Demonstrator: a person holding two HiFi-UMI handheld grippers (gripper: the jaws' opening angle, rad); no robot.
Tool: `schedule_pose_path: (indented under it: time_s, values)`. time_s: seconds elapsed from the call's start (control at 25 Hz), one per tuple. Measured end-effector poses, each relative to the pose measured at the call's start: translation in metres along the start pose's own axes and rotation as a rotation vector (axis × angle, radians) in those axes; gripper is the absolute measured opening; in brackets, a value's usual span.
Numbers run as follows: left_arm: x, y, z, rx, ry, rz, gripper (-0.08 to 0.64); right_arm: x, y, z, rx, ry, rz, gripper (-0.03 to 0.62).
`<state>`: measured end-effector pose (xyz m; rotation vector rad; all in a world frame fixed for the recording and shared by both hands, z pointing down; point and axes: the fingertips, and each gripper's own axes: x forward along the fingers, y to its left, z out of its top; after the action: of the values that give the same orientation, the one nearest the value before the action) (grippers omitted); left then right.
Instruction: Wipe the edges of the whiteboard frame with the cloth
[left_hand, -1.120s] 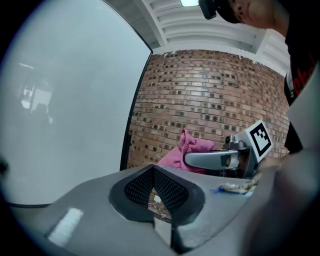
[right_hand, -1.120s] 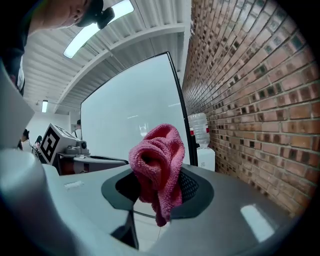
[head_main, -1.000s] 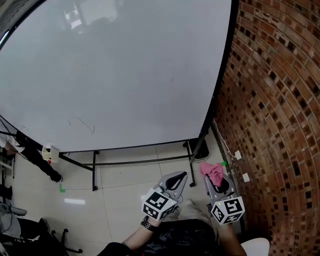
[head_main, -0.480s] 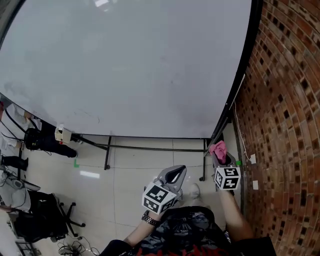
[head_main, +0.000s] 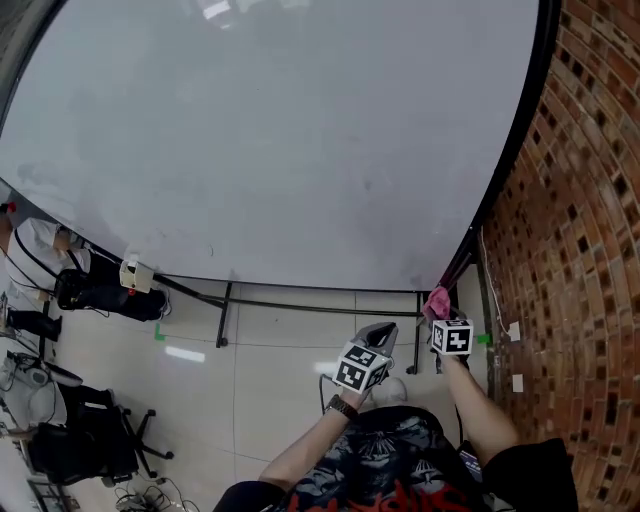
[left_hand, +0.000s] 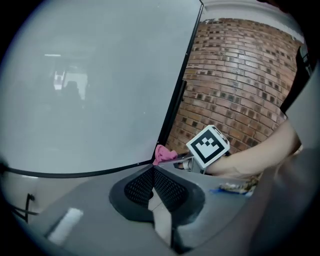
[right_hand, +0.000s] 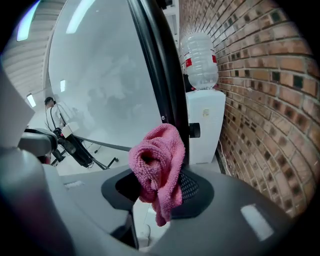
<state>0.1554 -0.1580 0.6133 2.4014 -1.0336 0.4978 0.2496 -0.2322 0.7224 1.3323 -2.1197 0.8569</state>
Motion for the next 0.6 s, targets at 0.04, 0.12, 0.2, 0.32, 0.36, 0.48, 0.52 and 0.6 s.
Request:
schedule_pose_path:
  time_s: [0.04,0.12,0.2,0.32,0.36,0.48,0.52,0.6]
  values:
    - [0.001,-0.002,0.001,-0.006,-0.002,-0.012,0.0,0.004,-0.002,-0.001,-0.001,0.013,-0.003,0.135]
    - [0.005,-0.009,0.003,0.003,-0.001,-0.043,0.0,0.011,-0.008,-0.001,-0.013,0.035,-0.007,0.135]
    - [0.009,-0.017,0.0,0.011,0.015,-0.074,0.0,0.015,-0.012,-0.003,-0.026,0.054,-0.01,0.135]
    - [0.011,-0.019,-0.002,0.02,0.038,-0.104,0.0,0.019,-0.015,0.005,-0.033,0.048,-0.017,0.135]
    - [0.01,-0.017,0.0,0.025,0.036,-0.109,0.0,0.019,-0.012,0.015,-0.034,0.025,-0.013,0.135]
    - [0.012,-0.004,0.018,0.027,0.005,-0.129,0.0,0.011,-0.001,0.047,-0.054,-0.044,0.011,0.135]
    - [0.012,-0.002,0.024,0.021,0.002,-0.145,0.0,0.004,0.0,0.049,-0.05,-0.053,0.006,0.135]
    - [0.009,0.001,0.032,0.01,0.0,-0.176,0.0,-0.009,0.003,0.048,-0.029,-0.052,-0.009,0.135]
